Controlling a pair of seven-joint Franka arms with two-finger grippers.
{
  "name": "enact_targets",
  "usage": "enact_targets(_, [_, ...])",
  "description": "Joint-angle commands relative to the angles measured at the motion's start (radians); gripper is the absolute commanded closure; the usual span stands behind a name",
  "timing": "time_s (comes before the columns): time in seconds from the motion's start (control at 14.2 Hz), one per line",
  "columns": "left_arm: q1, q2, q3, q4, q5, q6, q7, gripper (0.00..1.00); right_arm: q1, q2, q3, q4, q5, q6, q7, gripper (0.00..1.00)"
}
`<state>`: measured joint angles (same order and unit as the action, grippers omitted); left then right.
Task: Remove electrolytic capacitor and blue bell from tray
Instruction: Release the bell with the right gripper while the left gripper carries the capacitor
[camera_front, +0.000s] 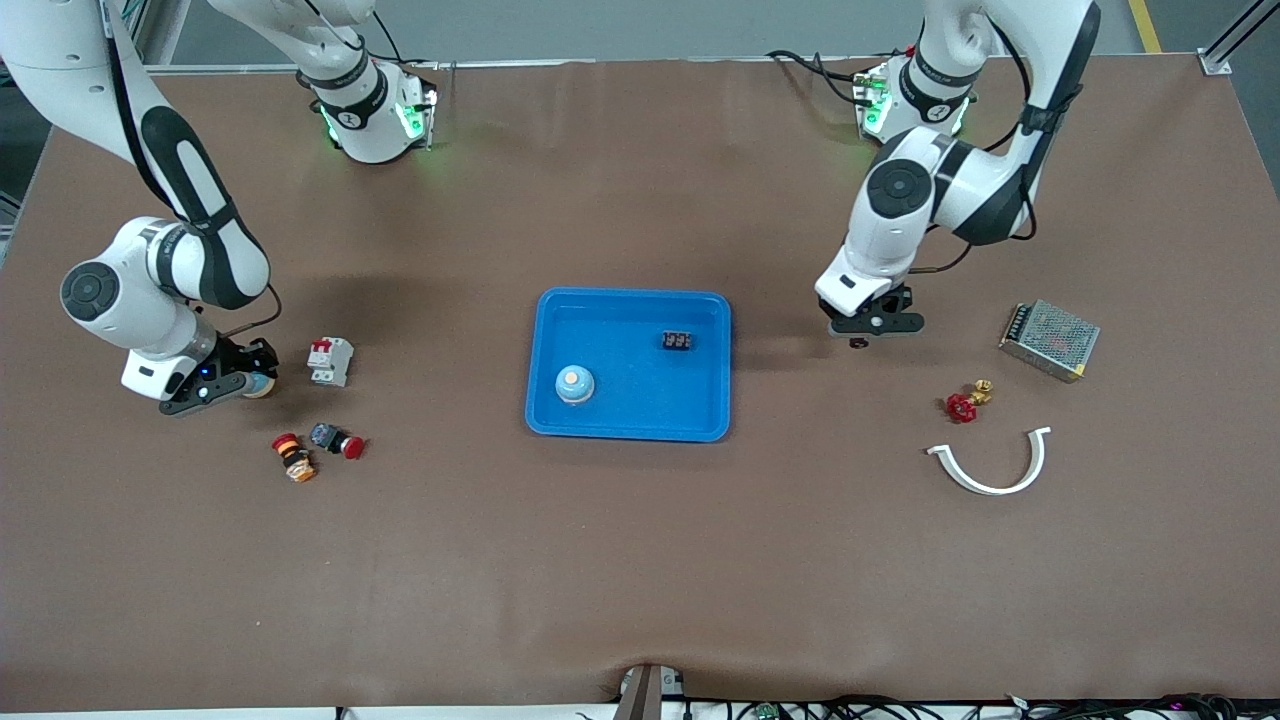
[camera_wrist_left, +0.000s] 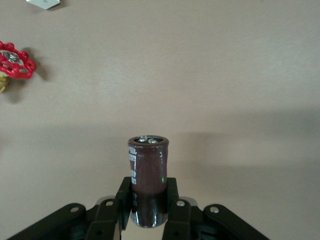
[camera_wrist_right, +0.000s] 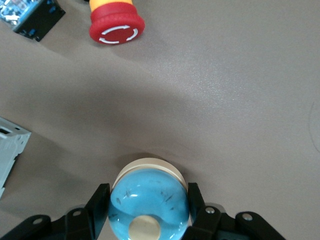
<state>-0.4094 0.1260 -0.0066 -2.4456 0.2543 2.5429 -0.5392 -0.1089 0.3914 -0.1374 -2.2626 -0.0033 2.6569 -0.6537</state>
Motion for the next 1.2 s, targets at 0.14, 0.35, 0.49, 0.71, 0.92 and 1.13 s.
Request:
enact_targets(0.14, [0.093,-0.031,-0.009,-0.066,0.022,0.065,0.174,1.00,-0.022,0.003,0.019,-0.008,-0.003,0.017,-0.010,0.55])
enact_targets(0.35, [0.121,0.018,-0.012,-0.066,0.022,0.122,0.197,1.00,-0.022,0.007,0.019,-0.006,-0.003,0.017,-0.009,0.49])
enact_targets(0.49, [0.136,0.040,-0.013,-0.063,0.020,0.129,0.202,1.00,-0.020,0.007,0.019,-0.003,-0.001,0.015,-0.006,0.19])
enact_targets(0.71, [0.136,0.078,-0.013,-0.062,0.017,0.140,0.209,1.00,-0.018,0.000,0.033,0.001,-0.001,0.002,0.000,0.00])
enact_targets(0.92, [0.136,0.103,-0.013,-0.064,0.016,0.168,0.209,1.00,-0.014,-0.055,0.041,0.008,-0.001,-0.079,0.002,0.00])
enact_targets(1.13, [0.136,0.106,-0.015,-0.066,0.016,0.168,0.209,1.00,0.017,-0.138,0.050,0.139,0.002,-0.396,0.052,0.00])
